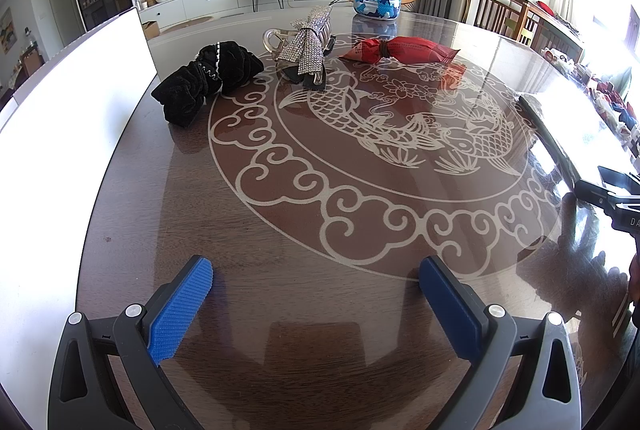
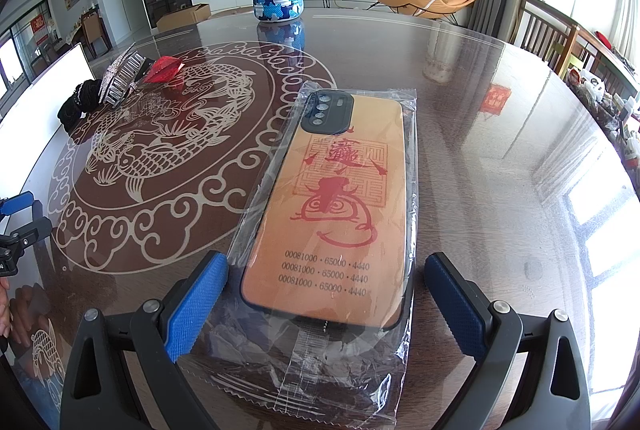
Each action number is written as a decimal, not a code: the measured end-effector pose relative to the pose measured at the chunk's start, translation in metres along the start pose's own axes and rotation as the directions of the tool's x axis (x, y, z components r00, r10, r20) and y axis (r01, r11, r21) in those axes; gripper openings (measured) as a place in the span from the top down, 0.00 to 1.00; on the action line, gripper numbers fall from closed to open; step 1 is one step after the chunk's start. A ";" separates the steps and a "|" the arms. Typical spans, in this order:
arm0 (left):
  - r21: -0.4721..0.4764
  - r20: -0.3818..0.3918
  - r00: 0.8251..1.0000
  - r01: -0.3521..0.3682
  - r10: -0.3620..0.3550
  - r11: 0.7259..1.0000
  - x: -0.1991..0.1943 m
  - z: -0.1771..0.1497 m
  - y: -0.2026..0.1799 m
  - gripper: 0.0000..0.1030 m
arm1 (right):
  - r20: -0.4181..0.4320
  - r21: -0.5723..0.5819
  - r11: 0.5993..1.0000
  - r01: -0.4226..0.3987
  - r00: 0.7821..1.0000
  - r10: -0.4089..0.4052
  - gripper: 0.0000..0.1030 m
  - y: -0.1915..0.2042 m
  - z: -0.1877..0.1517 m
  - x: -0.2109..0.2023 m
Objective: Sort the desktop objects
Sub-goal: 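Grasp the red wrapped candy with the left gripper while the right gripper holds the phone case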
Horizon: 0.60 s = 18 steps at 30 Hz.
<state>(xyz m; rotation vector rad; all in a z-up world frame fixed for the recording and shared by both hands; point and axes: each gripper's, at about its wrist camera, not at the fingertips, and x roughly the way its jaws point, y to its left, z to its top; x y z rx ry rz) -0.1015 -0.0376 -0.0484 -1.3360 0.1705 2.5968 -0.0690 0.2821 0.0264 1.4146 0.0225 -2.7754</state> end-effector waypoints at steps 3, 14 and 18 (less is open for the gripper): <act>-0.006 0.000 1.000 -0.001 0.001 1.000 0.000 0.000 0.000 0.00 | 0.001 0.000 1.000 -0.017 1.000 0.017 0.04 -0.002 -0.001 -0.001; -0.024 -0.013 0.994 0.107 -0.108 0.994 0.000 0.046 -0.054 0.00 | -0.003 -0.012 1.000 -0.009 1.000 0.009 0.03 -0.009 -0.008 -0.005; -0.095 -0.025 0.986 0.160 -0.163 0.983 0.019 0.113 -0.083 0.00 | -0.002 -0.013 1.000 -0.009 1.000 0.009 0.03 -0.009 -0.008 -0.005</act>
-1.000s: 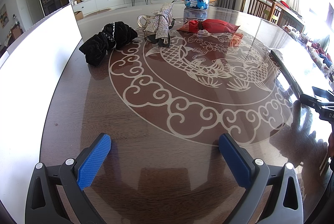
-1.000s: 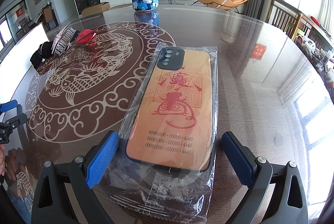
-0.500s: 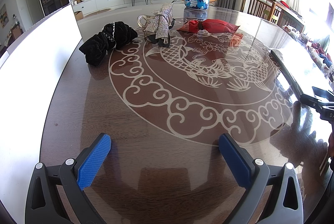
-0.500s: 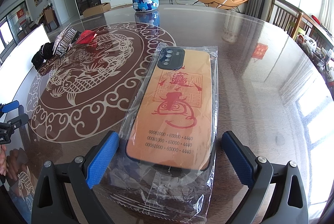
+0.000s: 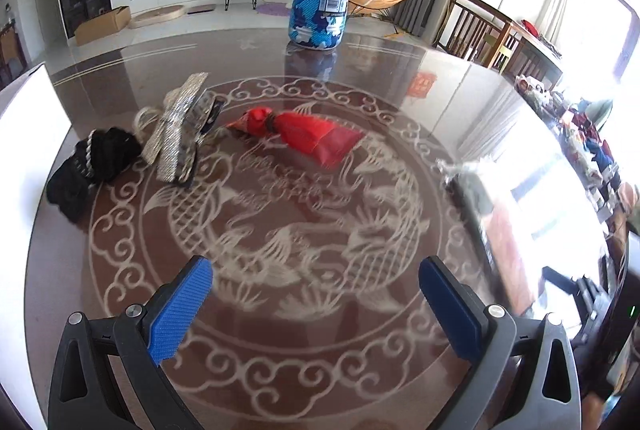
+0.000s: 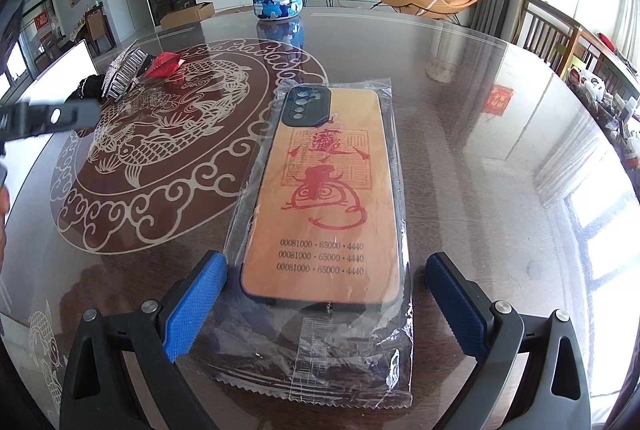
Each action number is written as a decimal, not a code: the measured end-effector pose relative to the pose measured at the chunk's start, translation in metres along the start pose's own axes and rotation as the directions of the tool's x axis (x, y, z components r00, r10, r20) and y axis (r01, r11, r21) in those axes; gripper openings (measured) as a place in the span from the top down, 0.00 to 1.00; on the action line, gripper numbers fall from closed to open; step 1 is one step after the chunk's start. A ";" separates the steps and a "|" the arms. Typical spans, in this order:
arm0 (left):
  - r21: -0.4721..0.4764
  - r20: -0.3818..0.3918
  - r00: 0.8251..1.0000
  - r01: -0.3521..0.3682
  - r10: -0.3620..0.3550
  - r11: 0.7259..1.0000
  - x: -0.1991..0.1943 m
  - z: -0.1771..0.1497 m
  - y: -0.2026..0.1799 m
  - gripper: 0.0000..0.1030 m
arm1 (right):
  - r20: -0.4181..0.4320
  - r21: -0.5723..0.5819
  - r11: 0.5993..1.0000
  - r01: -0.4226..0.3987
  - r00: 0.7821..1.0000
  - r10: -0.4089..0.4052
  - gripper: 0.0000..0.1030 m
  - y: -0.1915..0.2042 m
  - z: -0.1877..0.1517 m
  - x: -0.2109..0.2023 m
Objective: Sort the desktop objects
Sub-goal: 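Grasp the red wrapped candy with the left gripper while the right gripper holds the phone case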
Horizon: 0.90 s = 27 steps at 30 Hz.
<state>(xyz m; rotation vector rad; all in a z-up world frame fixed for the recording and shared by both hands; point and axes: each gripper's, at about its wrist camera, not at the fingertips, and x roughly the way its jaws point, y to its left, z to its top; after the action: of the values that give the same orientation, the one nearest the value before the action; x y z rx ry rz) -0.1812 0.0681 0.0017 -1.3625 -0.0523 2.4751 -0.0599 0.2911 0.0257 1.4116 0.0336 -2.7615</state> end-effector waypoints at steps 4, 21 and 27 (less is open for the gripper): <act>-0.134 -0.012 0.997 -0.073 0.072 0.988 0.032 0.058 -0.007 0.00 | 0.000 0.000 1.000 -0.001 1.000 0.001 0.03 0.000 0.000 0.000; -0.182 -0.097 0.941 -0.337 0.324 0.924 0.110 0.086 0.018 0.15 | -0.001 0.000 1.000 -0.003 1.000 0.003 0.02 0.001 0.000 0.001; -0.158 -0.073 0.943 -0.331 0.324 0.930 0.100 0.083 0.021 0.74 | -0.001 0.000 1.000 -0.003 1.000 0.003 0.02 0.001 0.000 0.001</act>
<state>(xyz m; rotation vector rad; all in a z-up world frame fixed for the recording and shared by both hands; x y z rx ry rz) -0.3050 0.0870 -0.0389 -1.6132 -0.0258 2.7647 -0.0606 0.2903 0.0251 1.4118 0.0313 -2.7591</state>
